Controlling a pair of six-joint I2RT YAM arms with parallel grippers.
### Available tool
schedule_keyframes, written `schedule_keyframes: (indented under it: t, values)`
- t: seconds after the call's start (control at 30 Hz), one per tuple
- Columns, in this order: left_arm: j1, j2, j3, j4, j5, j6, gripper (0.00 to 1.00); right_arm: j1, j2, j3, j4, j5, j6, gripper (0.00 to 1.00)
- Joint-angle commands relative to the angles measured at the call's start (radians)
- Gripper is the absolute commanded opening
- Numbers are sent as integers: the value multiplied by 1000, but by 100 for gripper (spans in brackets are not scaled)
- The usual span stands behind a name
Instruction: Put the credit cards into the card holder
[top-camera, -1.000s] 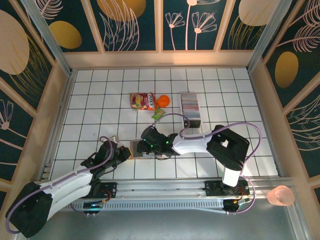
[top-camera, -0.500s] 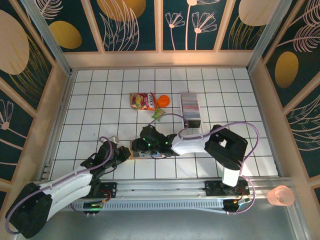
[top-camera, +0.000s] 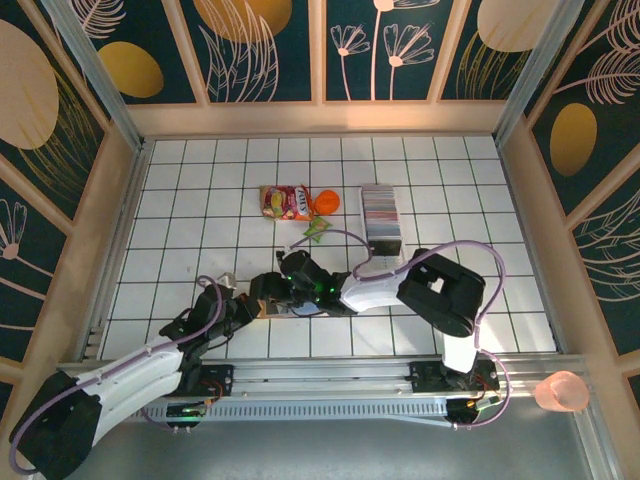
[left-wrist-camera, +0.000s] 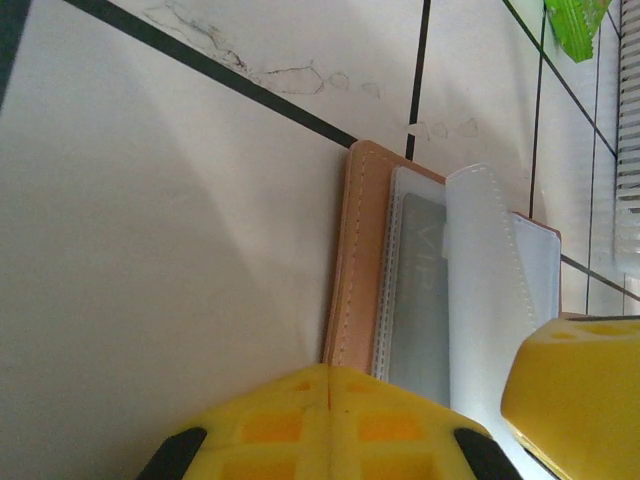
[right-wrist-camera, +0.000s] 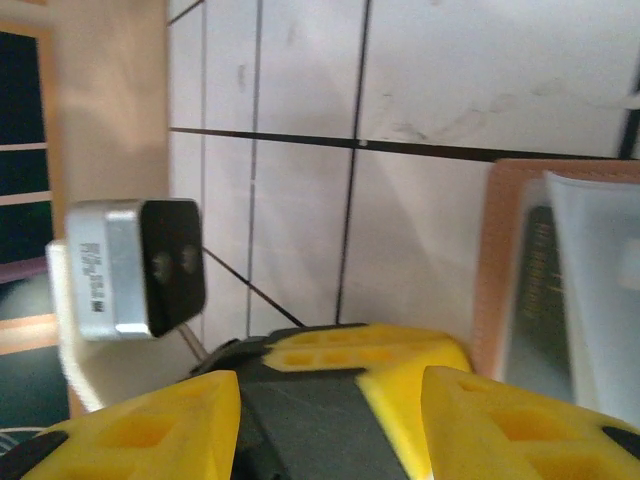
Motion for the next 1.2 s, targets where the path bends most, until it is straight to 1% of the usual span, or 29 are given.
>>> schedule_keyframes:
  t: [0.0, 0.07, 0.17, 0.33, 0.43, 0.5, 0.53, 0.6, 0.67, 0.7, 0.77, 0.87, 0.93, 0.97, 1.0, 1.03, 1.1, 1.17]
  values:
    - [-5, -20, -32, -60, 2, -18, 0, -14, 40, 36, 144, -51, 14, 51]
    - [-5, -33, -29, -80, -6, -17, 0, -20, 48, 59, 169, -59, -2, 51]
    - [-5, -61, -25, -101, -17, -22, 0, -30, 51, 122, 127, -52, -56, 52]
    - [-5, -116, -23, -141, -38, -38, 0, -83, 104, 227, 163, -112, -91, 51]
    - [-4, -157, -9, -192, -53, -41, 0, -108, 118, 336, 57, -120, -181, 52]
    - [-5, -182, 2, -222, -66, -37, 0, -135, 96, 380, -33, -100, -251, 52]
    - [-5, -193, 11, -241, -73, -34, 0, -155, 70, 374, -45, -93, -286, 52]
    - [-5, -205, 28, -274, -93, -30, 0, -205, 3, 325, -45, -85, -340, 51]
    - [-4, -202, 43, -286, -98, -19, 0, -258, -80, 270, -57, -94, -437, 50]
    - [-5, -195, 53, -288, -97, -13, 0, -287, -126, 256, -96, -96, -511, 51]
    - [-5, -174, 70, -285, -91, -3, 6, -335, -207, 265, -227, -68, -660, 52]
    - [-5, -136, 96, -278, -94, 16, 14, -390, -326, 265, -399, -23, -978, 57]
    - [-5, -110, 107, -265, -100, 24, 25, -412, -411, 223, -474, 16, -1253, 60]
    - [-5, -100, 114, -264, -104, 25, 31, -418, -457, 179, -479, 43, -1368, 61]
    - [-5, -88, 122, -263, -106, 32, 38, -425, -514, 125, -494, 54, -1511, 65]
    - [-5, -78, 129, -259, -107, 40, 43, -431, -561, 84, -535, 55, -1655, 70]
    - [-5, -62, 142, -262, -122, 43, 51, -456, -624, 50, -654, 73, -1878, 75]
    - [-5, -57, 149, -251, -127, 49, 57, -511, -645, 64, -805, 71, -2024, 77]
